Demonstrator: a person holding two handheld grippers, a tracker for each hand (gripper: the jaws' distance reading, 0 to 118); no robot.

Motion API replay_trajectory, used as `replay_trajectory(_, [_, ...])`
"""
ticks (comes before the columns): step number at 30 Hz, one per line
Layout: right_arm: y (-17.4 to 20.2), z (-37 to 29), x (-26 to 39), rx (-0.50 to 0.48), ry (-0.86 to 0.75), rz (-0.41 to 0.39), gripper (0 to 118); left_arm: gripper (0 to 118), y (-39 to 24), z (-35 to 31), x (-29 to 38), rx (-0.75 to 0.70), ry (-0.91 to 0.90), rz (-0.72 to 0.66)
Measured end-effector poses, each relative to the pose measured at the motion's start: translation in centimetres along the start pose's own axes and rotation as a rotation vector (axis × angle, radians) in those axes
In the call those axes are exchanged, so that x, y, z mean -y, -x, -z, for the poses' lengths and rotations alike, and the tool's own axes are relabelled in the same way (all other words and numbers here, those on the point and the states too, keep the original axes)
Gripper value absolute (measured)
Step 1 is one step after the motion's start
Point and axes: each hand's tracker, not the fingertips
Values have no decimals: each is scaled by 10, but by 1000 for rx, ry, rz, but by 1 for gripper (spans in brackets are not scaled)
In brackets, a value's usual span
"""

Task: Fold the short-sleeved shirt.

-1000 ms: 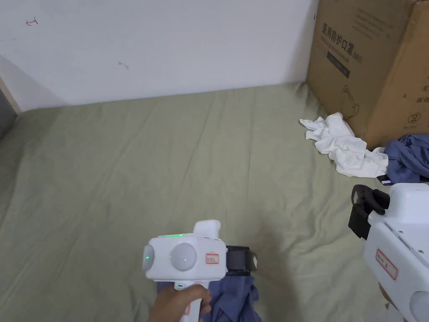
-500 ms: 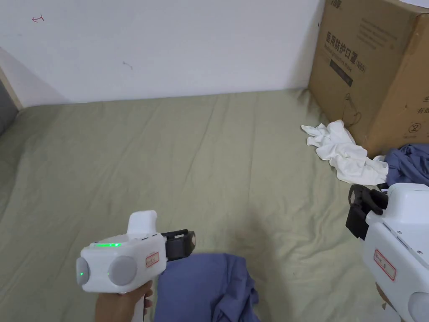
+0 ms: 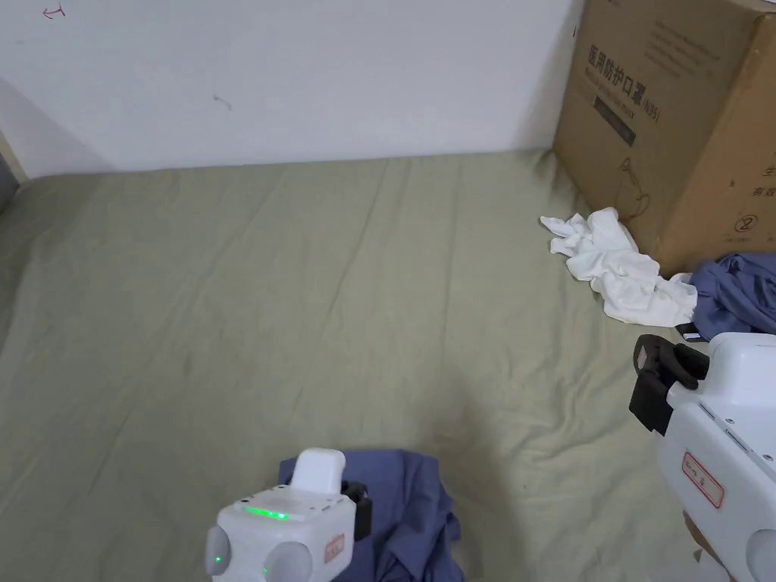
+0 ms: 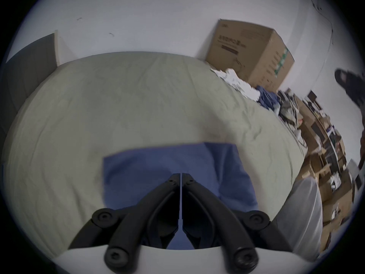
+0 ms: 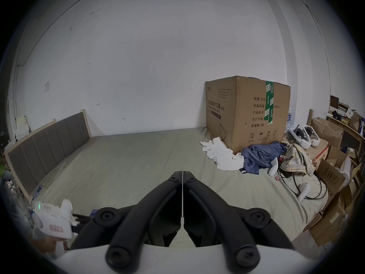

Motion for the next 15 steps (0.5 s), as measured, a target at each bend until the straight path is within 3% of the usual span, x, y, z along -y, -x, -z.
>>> replay_trajectory(15, [-10, 2, 7, 23, 22, 4, 3, 5, -58, 31, 16, 15, 76, 128])
